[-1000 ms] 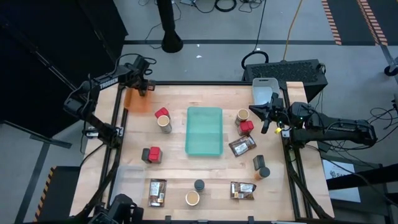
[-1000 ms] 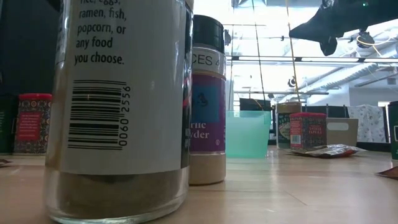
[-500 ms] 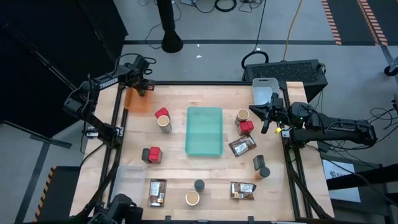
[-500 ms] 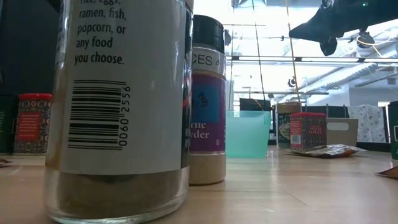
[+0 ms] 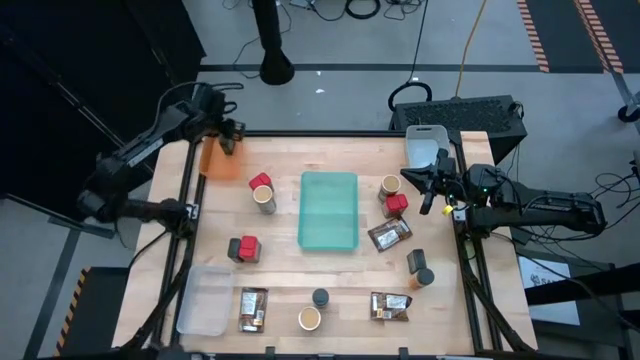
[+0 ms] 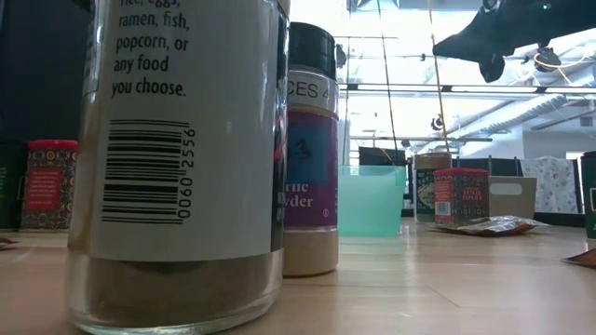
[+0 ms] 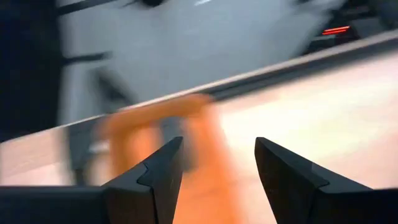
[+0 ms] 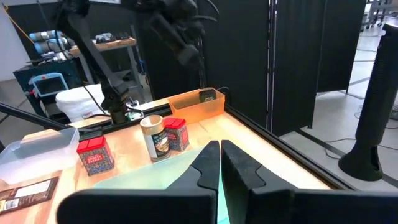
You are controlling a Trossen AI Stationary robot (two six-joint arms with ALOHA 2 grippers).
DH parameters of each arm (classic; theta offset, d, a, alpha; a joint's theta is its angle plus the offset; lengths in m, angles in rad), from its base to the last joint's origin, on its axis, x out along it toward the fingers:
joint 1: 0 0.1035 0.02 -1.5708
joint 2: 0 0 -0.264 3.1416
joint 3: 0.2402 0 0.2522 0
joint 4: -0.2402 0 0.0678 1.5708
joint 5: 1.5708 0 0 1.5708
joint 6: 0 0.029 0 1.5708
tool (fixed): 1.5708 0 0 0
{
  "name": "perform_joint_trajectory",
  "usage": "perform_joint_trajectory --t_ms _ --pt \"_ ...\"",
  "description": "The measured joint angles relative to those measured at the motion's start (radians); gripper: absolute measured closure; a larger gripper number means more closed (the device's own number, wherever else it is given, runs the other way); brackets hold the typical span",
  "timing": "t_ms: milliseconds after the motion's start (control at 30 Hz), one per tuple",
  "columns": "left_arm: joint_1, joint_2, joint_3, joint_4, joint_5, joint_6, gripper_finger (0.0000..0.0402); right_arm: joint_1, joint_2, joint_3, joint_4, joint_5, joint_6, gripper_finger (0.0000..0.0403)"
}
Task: Sort spices by type
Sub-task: Put the top right brown seasoning bottle into the green bin
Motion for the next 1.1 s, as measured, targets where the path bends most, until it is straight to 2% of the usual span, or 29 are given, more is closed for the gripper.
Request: perform_joint_trajectory --t_ms 100,167,267,467,633,867,1100 --pt "-0.131 -0.079 -0.032 0.063 0.068 -0.023 0.0201 0.000 0.016 0.000 0.006 -0.001 0.019 0.0403" --pt "-0.254 -0.124 -0.065 0.136 0.067 -0.051 0.0201 0.002 0.040 0.000 0.025 -0.011 0.033 0.0403" --pt "-0.449 -0.178 -0.110 0.253 0.055 -0.075 0.0201 0.012 0.097 0.000 0.118 -0.081 0.035 0.0403" --pt "-0.794 -0.211 -0.120 0.312 -0.127 -0.085 0.0201 0.053 0.267 0.082 0.182 -0.132 0.045 0.0403" --pt "-1.008 -0.200 -0.120 0.395 -0.230 -0.068 0.0201 0.114 0.428 0.224 0.155 -0.147 -0.003 0.0403" --pt "-1.193 -0.200 -0.120 0.411 -0.356 -0.054 0.0201 0.189 0.566 0.371 -0.010 -0.299 -0.079 0.0403" --pt "-1.268 -0.200 -0.120 0.414 -0.411 -0.049 0.0201 0.224 0.634 0.373 -0.068 -0.293 -0.079 0.0403"
